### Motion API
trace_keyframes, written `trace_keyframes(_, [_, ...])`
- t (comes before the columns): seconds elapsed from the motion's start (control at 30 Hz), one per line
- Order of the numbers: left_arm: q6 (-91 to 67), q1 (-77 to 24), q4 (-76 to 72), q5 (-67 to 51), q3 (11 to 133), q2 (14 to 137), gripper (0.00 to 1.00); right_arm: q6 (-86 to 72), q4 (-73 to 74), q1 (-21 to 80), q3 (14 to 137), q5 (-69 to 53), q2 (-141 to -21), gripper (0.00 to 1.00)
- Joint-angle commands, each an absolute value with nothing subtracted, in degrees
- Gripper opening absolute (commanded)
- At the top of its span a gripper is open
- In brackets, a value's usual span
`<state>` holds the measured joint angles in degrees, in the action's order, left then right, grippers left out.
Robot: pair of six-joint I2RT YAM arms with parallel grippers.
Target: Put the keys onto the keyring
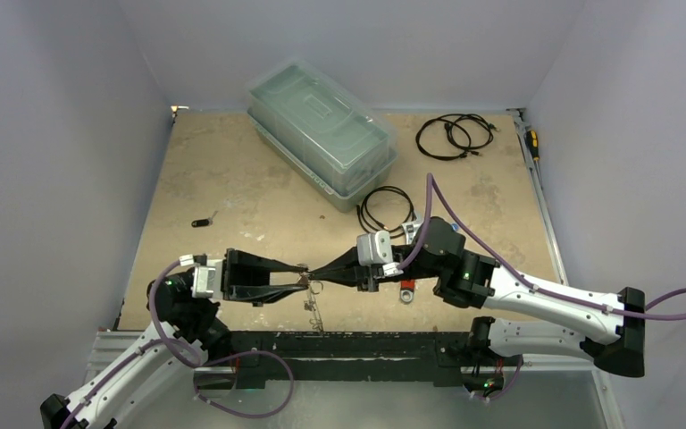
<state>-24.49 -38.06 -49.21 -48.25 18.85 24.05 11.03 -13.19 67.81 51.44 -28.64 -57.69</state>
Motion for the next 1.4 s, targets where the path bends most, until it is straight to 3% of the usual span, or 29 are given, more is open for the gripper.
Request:
trace_keyframes(0.0, [-21.20,-38.17,-43.75,-47.01,20.11,21.99,0.44,14.37,-12.37,67.60,54.23,-25.05,-56.70,0.00])
trace_keyframes(0.07, [-18.84,-38.23,-39.73,-45.77,20.53,20.25,0.72,15.93,-10.22,67.68,54.83,-23.28,-56.82,0.00])
trace_keyframes(0.1, [-17.08,-38.23,-37.39,-44.95,20.87,19.23,0.79,16.77,-9.19,67.68,55.11,-21.94,-56.93,0.00])
trace_keyframes(0.17, [-13.76,-38.27,-32.23,-43.05,21.52,16.96,0.82,18.61,-6.67,67.89,55.81,-19.76,-57.11,0.00])
trace_keyframes(0.4, [-3.27,-38.26,-17.80,-33.97,23.85,11.22,0.82,26.26,-1.38,70.52,54.78,-9.68,-56.38,0.00])
trace_keyframes(0.6, [2.05,-38.30,-13.07,-26.45,24.20,7.69,0.82,34.58,-1.21,77.06,51.78,8.00,-57.55,0.00])
trace_keyframes(0.9, [6.18,-38.26,-8.05,-19.05,25.28,5.86,0.79,45.82,-11.29,82.95,43.47,25.02,-57.04,0.00])
trace_keyframes(1.37, [6.37,-38.26,-7.56,-18.01,25.40,6.23,0.79,49.39,-22.76,86.04,36.73,27.79,-51.82,0.00])
